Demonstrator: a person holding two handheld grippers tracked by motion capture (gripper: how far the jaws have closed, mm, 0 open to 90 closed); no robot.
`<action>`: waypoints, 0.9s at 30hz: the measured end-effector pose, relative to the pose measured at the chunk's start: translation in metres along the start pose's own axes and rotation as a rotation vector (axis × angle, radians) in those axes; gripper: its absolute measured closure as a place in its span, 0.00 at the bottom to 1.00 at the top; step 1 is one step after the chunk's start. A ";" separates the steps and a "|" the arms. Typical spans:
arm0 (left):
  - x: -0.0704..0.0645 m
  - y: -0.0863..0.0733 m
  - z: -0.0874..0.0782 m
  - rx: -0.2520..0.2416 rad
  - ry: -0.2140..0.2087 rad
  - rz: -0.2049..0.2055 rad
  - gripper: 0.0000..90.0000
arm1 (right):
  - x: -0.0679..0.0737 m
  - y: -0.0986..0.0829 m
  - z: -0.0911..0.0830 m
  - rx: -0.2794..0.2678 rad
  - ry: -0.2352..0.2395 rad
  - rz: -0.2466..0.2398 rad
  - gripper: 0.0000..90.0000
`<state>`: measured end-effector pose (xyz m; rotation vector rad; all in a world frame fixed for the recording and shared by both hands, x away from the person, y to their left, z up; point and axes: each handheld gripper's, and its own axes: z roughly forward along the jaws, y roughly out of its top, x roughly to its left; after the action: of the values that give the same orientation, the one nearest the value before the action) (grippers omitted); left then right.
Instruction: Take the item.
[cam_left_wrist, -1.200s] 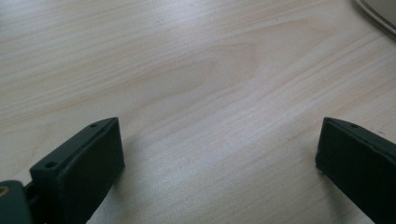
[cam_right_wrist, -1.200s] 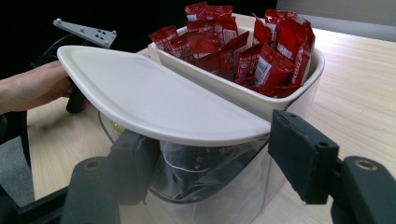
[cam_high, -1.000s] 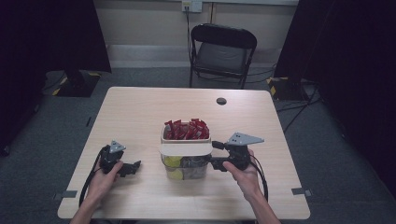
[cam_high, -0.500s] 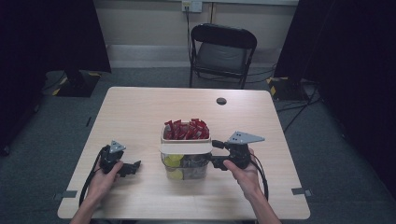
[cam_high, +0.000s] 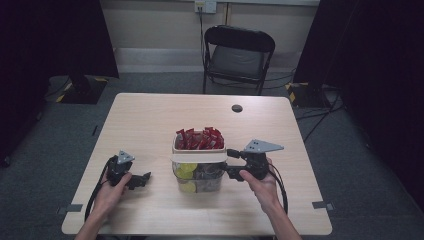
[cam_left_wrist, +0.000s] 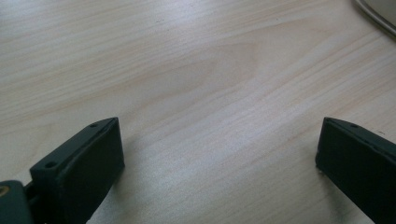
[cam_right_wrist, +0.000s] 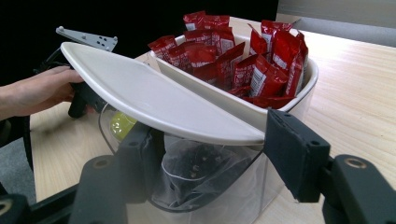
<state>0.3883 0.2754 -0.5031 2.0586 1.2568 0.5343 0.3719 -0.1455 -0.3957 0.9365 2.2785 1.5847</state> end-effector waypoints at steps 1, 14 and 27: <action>0.000 0.000 0.000 0.001 -0.001 -0.001 0.00 | 0.000 0.000 0.000 -0.001 0.001 0.001 0.43; 0.000 0.000 0.000 0.000 0.000 0.000 0.00 | -0.001 0.003 0.001 -0.007 0.001 0.007 0.43; 0.000 0.000 0.000 0.001 0.000 -0.001 0.00 | 0.000 0.008 0.003 -0.017 0.017 0.006 0.44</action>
<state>0.3882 0.2754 -0.5031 2.0588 1.2573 0.5332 0.3767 -0.1416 -0.3895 0.9307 2.2724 1.6179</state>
